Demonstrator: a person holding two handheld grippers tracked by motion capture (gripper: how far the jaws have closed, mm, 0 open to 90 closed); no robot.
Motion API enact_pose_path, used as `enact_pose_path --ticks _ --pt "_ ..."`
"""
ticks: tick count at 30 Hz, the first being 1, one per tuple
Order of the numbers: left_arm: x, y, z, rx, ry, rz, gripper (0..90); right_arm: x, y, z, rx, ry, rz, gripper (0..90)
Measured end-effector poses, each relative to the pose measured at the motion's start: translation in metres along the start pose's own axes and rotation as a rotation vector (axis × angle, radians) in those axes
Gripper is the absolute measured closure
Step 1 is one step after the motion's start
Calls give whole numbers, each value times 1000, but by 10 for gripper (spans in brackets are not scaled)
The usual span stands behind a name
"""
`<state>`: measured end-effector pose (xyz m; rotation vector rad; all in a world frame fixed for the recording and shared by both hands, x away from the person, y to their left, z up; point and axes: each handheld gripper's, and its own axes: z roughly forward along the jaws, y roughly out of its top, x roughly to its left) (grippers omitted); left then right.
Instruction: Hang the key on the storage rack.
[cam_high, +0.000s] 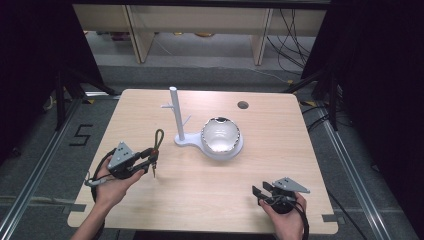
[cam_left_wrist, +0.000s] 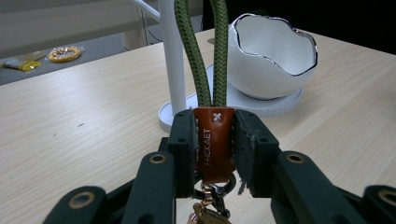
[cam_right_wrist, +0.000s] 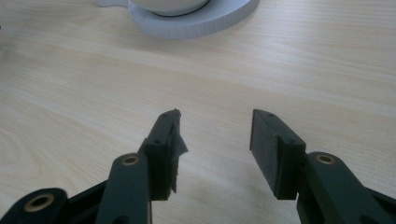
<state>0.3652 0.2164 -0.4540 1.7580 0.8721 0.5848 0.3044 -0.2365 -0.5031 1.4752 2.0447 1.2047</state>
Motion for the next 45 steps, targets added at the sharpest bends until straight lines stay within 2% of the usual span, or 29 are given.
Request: enact_pose_path --ticks 1,4,10,11,12,19,20,21,23,24,25,27,33,34,35,37,43,45 --pt "0 0 0 -9 -2 -6 686 1 0 -1 9 -4 10 535" --pt "0 3 0 -12 1 -4 686 -1 0 0 -3 4 -18 534" --pt "0 8 -1 -27 3 -5 686 -2 0 0 -5 3 -18 532" --pt "0 9 -1 -26 2 -3 686 0 0 0 -6 2 -5 531" --pt "0 9 -1 -29 1 -2 686 -1 0 0 -6 4 -17 531" --pt "0 15 -2 -37 -2 7 687 -1 0 0 -5 5 -14 526" --pt "0 15 -1 -45 -4 3 687 6 0 -1 10 -2 63 526" --pt "0 16 -2 -38 2 7 686 -1 0 0 -8 6 -13 525" --pt "0 17 -2 -39 0 7 686 -1 0 0 -8 4 -11 524" --pt "0 19 -2 -43 0 8 686 1 0 0 -6 -1 9 523" --pt "0 19 -1 -53 -6 5 686 -1 0 -1 3 -6 -13 523" --pt "0 21 -2 -49 0 6 686 -1 0 0 -3 -10 -20 521" --pt "0 25 -1 -52 -3 9 686 0 0 -1 0 -7 -9 517" --pt "0 26 0 -57 -4 8 686 2 0 -1 7 -11 20 517" --pt "0 27 0 -58 -3 9 686 0 0 -1 -1 -2 -9 516" --pt "0 29 0 -59 -3 9 686 3 0 -1 5 -10 29 516" --pt "0 33 2 -60 -4 16 686 2 0 0 -11 -3 24 516" --pt "0 35 2 -62 -4 17 686 2 0 -3 8 -19 17 516"
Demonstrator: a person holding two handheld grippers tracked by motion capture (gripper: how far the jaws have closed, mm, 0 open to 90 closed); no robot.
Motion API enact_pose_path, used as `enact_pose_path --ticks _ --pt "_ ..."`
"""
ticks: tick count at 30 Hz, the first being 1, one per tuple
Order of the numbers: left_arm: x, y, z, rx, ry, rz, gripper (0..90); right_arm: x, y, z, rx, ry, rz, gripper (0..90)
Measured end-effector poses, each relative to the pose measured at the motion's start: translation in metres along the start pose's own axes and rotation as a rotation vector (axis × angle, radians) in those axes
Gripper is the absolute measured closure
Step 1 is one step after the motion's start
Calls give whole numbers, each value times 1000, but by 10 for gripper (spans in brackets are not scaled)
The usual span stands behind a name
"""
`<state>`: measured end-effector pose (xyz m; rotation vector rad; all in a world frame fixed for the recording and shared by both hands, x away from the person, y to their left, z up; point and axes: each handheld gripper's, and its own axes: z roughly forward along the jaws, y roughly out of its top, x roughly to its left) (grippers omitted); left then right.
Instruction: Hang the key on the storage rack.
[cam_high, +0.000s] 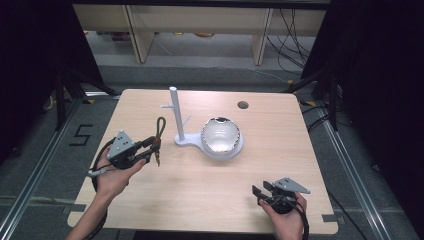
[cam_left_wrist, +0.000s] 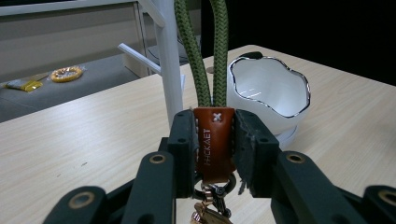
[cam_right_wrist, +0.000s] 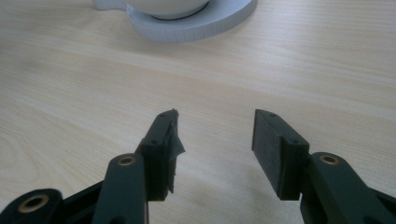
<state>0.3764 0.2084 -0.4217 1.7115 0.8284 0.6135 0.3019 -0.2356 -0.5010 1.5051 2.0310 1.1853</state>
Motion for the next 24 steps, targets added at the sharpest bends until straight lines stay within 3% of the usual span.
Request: enact_pose_path --ticks 7,8,13,14,24 --pt "1 4 1 -5 3 2 686 0 0 2 -20 16 7 515" --pt "1 4 1 -7 4 0 686 -3 1 0 -9 0 -34 515" --pt "3 7 2 -8 6 1 686 -4 0 2 -23 22 -30 516" --pt "3 7 2 -8 5 2 686 -3 1 0 -6 3 -35 516" --pt "6 14 4 -13 12 2 686 -3 1 2 -18 10 -31 515"
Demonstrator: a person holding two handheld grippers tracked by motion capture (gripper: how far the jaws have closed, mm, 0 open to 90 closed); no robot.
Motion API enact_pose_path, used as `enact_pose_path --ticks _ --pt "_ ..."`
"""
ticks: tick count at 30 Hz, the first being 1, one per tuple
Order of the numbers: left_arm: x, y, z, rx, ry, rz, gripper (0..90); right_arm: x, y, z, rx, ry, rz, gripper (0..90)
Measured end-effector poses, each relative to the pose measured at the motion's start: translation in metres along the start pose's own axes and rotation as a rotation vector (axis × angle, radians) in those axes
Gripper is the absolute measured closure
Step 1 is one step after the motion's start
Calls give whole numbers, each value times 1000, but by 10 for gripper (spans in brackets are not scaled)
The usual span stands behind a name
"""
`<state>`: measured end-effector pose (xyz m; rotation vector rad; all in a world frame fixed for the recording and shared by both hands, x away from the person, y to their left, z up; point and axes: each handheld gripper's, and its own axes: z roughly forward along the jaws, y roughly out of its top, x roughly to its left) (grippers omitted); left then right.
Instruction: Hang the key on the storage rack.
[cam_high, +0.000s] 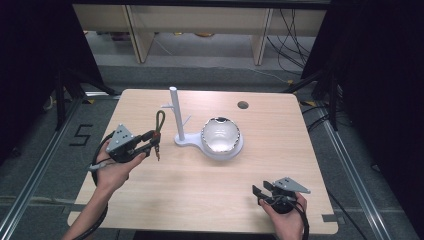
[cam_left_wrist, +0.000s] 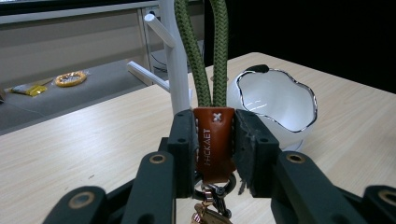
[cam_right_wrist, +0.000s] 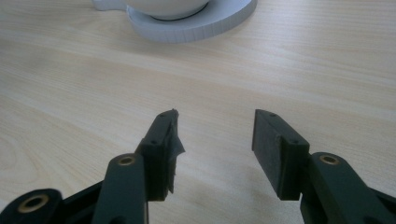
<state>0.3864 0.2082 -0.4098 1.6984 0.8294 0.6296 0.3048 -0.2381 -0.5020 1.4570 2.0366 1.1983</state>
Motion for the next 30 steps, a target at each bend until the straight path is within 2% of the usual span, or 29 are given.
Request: enact_pose_path --ticks 4,7,18,20,21,22,30 --pt "1 2 2 1 1 -1 686 -1 0 -1 8 -16 -18 515" --pt "2 3 3 -1 2 -1 686 0 0 -1 10 -4 -6 514" --pt "6 8 7 -12 -1 -10 686 -1 1 -1 9 -9 -9 511" --pt "7 8 6 -2 4 -10 685 0 1 -1 10 -9 -8 511" --pt "8 9 7 -5 7 -19 685 0 1 -1 7 -5 -2 510" --pt "9 9 7 -3 8 -18 685 3 1 -1 11 -4 34 510" --pt "11 12 10 -7 11 -26 685 2 1 -1 20 -10 24 509"
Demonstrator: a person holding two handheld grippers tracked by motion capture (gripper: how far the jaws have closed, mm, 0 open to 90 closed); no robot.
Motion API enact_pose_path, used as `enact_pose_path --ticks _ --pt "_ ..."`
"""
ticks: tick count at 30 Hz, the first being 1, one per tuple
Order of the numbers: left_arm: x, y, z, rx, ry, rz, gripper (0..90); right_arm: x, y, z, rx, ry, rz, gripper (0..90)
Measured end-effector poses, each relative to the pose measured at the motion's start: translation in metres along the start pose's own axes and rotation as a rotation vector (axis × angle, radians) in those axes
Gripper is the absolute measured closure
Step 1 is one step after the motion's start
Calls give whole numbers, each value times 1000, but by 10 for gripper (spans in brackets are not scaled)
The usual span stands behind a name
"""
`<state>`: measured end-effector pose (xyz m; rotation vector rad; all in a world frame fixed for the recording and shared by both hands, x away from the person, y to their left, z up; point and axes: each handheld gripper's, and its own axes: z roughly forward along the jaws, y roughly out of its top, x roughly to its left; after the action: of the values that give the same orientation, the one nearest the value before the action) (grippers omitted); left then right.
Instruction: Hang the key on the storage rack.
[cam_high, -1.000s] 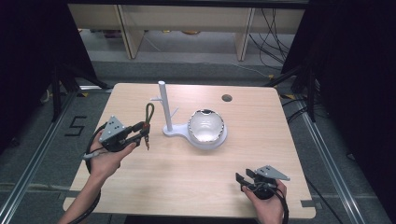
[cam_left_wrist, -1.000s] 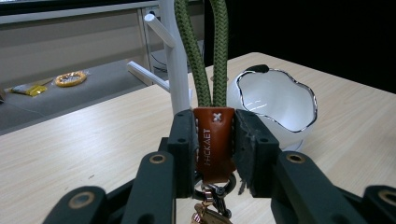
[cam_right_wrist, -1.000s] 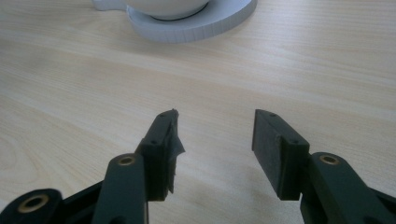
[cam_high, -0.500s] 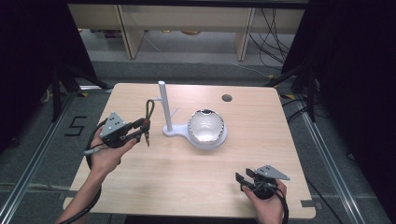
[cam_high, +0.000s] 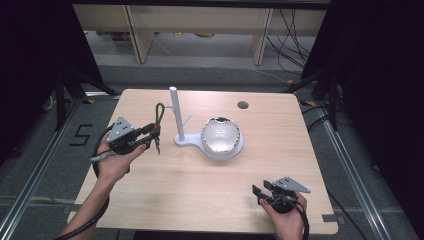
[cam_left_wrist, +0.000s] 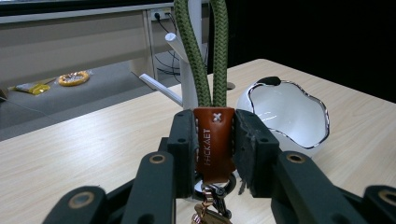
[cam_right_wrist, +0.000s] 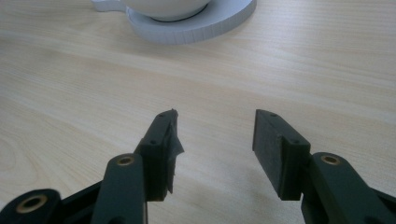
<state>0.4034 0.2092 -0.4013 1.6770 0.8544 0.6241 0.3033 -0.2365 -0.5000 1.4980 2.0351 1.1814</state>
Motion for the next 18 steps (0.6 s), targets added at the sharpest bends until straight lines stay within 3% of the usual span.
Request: enact_pose_path --ticks 1,3,4,5,18 --pt "1 1 1 -1 1 -1 685 -3 0 2 -19 6 -31 509" --pt "1 1 2 -2 2 -5 685 -1 0 1 -12 5 -4 509" --pt "1 1 2 -2 2 -5 685 -1 0 1 -12 5 -4 509" --pt "2 1 3 3 4 -7 684 -3 0 1 -10 2 -34 509" --pt "7 -1 11 15 10 -28 684 -2 0 2 -17 17 -29 508"
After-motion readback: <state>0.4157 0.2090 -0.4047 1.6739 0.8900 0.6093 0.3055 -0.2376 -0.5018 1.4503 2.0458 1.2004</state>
